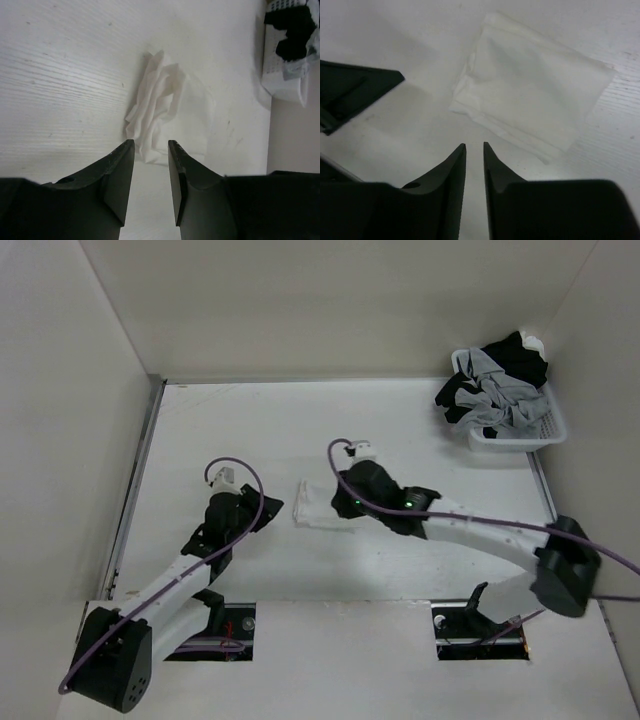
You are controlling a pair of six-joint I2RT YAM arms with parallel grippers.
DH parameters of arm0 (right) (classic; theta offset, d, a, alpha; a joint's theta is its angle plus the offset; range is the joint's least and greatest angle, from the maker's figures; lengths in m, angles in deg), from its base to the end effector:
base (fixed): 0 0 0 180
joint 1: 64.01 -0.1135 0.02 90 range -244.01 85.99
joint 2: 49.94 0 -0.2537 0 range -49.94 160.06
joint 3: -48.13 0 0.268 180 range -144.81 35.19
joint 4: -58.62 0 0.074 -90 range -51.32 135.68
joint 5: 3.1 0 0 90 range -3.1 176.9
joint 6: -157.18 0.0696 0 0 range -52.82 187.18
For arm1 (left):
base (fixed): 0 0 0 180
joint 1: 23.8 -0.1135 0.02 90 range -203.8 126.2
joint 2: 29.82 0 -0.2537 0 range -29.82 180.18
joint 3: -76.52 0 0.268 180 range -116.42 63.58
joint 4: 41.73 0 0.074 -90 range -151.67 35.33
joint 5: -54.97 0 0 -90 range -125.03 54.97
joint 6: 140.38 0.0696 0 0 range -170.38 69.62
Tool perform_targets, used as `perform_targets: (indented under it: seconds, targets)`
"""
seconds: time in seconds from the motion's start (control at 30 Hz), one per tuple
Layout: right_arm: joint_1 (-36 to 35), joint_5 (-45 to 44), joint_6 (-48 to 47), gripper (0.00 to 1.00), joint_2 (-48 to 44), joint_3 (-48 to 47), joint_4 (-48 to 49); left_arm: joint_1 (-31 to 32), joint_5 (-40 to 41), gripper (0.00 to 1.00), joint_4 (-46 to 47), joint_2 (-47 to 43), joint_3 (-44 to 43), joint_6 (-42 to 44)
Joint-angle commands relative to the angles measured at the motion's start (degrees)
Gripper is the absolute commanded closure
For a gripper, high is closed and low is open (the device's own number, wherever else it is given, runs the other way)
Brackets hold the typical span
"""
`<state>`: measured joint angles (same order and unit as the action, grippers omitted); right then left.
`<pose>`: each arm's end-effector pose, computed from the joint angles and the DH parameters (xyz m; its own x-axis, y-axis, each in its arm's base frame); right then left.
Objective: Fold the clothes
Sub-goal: Fold the tank top
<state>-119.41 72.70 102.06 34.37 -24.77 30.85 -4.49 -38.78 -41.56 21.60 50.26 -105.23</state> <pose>0.2226 0.2926 0.2236 -0.6889 -0.0223 -0.7245 -0.3609 0.8774 0.3162 0.2197 -0.0818 0.1373 -0.5451 -0.6735 -0.4992 -0.1038 0.6451 -0.7570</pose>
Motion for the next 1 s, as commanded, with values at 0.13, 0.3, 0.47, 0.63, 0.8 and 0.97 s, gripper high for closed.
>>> perform_targets:
  seconds: [0.13,0.3,0.47,0.63,0.8,0.97]
  targets:
    - [13.3,-1.3,3.4,1.00,-28.2,26.0,18.5,8.8,14.4,0.67,-5.1,2.5,-10.6,10.3]
    - [28.4,0.0,5.1,0.89,-36.9,35.4,21.7,6.3,15.3,0.59,-8.5,5.7,-12.5,12.7]
    - [37.5,8.4,6.1,0.78,-32.1,36.8,27.6,5.4,12.0,0.60,-8.3,7.2,-12.8,12.1]
    - [35.9,9.9,6.0,1.00,-26.3,36.8,32.5,15.2,11.8,0.88,-2.6,11.1,-16.8,11.8]
    - [33.7,7.9,5.6,1.00,-24.5,38.4,34.0,16.8,16.0,0.91,-3.8,13.1,-17.7,10.7]
    - [33.6,8.0,5.6,0.94,-21.2,39.2,37.1,15.1,15.2,0.76,-2.1,11.1,-15.7,10.8]
